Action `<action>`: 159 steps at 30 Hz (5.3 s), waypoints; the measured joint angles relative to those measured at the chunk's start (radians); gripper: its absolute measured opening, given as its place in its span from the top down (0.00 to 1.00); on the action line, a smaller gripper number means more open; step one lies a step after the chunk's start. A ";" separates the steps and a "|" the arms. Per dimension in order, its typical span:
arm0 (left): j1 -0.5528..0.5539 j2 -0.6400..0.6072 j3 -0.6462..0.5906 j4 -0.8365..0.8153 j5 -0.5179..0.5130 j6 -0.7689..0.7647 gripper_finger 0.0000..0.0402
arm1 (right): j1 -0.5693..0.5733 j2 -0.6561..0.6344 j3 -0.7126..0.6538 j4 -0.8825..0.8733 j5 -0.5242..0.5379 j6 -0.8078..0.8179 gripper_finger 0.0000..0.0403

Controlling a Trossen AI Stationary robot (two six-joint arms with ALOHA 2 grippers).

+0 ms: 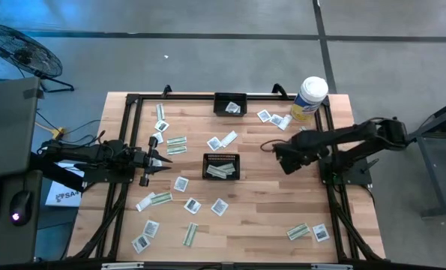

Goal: Pick & Place First Aid Supplies
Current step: Put the towelette pack into the top black basket, then put the bandage into the bottom black basket

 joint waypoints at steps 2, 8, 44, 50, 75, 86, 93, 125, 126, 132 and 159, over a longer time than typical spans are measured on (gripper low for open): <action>0.000 0.000 0.000 0.000 0.000 0.000 0.77 | -0.062 0.000 -0.027 0.029 -0.037 -0.064 0.55; 0.000 0.000 0.000 0.000 0.000 0.000 0.77 | -0.227 0.000 -0.102 0.167 -0.121 -0.258 0.56; 0.000 0.000 0.000 0.000 0.000 0.000 0.77 | -0.034 0.008 -0.070 0.248 -0.098 -0.157 0.99; 0.000 0.000 0.000 0.000 0.000 0.000 0.77 | 0.043 0.094 0.183 0.243 0.004 -0.191 1.00; 0.000 0.000 0.000 0.000 0.000 0.000 0.77 | -0.445 0.904 1.234 0.406 0.059 -0.549 1.00; 0.000 0.000 0.000 0.000 0.000 0.000 0.77 | -0.509 0.998 1.259 0.395 -0.094 -0.470 0.92; 0.000 0.000 0.000 0.000 0.000 0.000 0.77 | -0.502 0.991 1.267 0.345 -0.113 -0.509 0.75; 0.000 0.000 0.000 0.000 0.000 0.000 0.77 | -0.147 0.280 0.603 -0.092 0.284 -0.352 0.66; 0.000 0.000 0.000 0.000 0.000 0.000 0.77 | -0.151 0.251 0.550 -0.074 0.282 -0.311 0.66; 0.000 0.000 0.000 0.000 0.000 0.000 0.77 | -0.233 0.117 0.284 -0.032 0.286 -0.034 0.66; 0.000 0.000 0.000 0.000 0.000 0.000 0.77 | -0.627 0.078 -0.191 0.668 0.390 0.133 0.66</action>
